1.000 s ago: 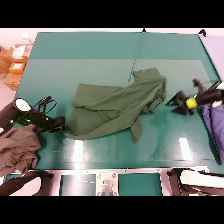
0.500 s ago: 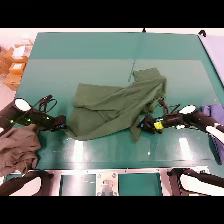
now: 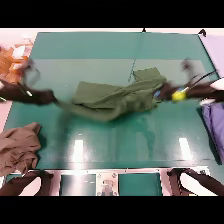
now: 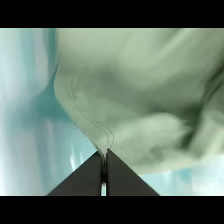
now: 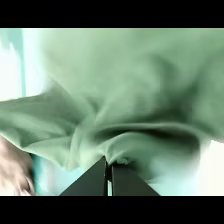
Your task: Fold the shirts.
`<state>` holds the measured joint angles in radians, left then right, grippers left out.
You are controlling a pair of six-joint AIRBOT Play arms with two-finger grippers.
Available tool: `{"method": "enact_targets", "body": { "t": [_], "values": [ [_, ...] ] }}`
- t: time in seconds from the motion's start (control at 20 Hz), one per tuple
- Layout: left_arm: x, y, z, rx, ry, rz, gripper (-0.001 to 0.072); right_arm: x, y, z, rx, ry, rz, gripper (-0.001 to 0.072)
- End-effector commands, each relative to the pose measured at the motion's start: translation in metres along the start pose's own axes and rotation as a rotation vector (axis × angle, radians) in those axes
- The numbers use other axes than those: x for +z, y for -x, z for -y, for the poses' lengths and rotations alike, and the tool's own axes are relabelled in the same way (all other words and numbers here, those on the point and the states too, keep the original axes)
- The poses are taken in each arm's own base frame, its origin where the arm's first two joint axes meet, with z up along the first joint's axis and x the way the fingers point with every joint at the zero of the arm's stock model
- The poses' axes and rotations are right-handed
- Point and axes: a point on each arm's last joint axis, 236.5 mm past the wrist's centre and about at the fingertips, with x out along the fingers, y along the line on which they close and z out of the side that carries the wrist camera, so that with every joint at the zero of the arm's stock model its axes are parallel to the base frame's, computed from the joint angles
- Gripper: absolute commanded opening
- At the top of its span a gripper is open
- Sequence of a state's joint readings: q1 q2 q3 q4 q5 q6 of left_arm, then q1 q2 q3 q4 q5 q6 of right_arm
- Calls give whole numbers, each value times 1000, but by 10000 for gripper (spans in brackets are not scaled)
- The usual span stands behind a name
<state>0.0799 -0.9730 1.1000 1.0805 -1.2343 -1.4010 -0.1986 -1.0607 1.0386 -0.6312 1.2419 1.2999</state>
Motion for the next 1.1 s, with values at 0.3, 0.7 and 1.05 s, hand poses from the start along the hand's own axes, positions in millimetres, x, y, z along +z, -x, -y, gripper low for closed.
{"method": "enact_targets", "body": {
  "t": [0.3, 0.7, 1.05],
  "values": [
    [99, 396, 193, -19, -450, 1023, 19, 76, 331, -273, -181, 673, 998, 14],
    [98, 418, 194, 21, -466, 1095, 19, 88, 387, -313, -174, 747, 1249, 14],
    [153, 233, 102, 61, -337, 675, 20, 166, 268, -185, -89, 520, 836, 15]
  ]
}}
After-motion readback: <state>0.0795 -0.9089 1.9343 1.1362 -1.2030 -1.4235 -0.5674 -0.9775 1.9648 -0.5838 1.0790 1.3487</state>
